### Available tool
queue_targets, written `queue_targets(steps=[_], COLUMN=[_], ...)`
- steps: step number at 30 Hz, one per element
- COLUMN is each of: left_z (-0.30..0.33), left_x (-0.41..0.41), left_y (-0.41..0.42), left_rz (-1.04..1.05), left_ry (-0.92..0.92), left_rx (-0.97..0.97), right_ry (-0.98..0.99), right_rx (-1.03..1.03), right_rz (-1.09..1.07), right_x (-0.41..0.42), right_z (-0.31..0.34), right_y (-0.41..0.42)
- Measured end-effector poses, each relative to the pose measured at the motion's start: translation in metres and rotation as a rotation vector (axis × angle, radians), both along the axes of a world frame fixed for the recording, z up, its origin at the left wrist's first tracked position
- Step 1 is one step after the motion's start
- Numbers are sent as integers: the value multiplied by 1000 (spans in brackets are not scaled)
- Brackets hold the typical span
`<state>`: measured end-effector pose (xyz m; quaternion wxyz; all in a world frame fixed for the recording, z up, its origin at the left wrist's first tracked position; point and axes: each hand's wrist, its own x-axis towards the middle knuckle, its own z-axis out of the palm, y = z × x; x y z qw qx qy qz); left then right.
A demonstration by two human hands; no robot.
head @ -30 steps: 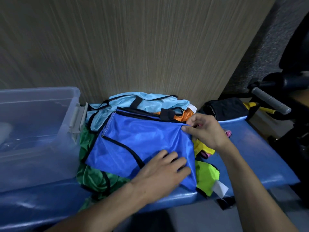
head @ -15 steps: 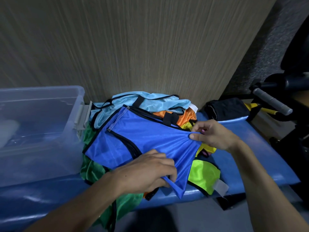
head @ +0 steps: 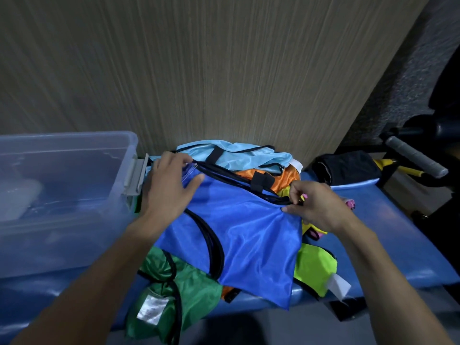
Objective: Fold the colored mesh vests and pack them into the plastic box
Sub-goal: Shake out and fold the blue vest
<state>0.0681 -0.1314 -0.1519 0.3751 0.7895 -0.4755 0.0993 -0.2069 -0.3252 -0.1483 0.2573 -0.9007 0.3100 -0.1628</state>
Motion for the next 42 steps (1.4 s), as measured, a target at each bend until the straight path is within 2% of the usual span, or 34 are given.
queue_targets(steps=[4,10,15,19,22,26,29,35,40,42], left_z=[-9,-3,-4,-7,-6,-5,-5,-5,-7,-6], left_x=[4,7,4,7,8,8,10,14,18,17], left_y=[-17,-31,-35,-35,-35,-35,-35,-36,-37,-37], left_rz=[2,96,101,107,105,104,104,95,44,56], left_ry=[73,148,71,94,104,116,131,198,178,170], left_rx=[102,16,89,91,90,96,102,109,93,111], right_ry=[46,-5,59,-108,-146,-170,-137,-286,-378,-355], right_rx=[-87,-41,-159,-237,-338,-250,-84,167,74,-27], right_rz=[-12,4,-80,-37,-44,-85,-80,-85,-118,-169], right_x=[2,4,17,43,61,66,67,76,74,72], right_z=[3,6,-1,4,7,10,7,10,18,20], right_y=[5,14,12,31,40,29,23,23,26,26])
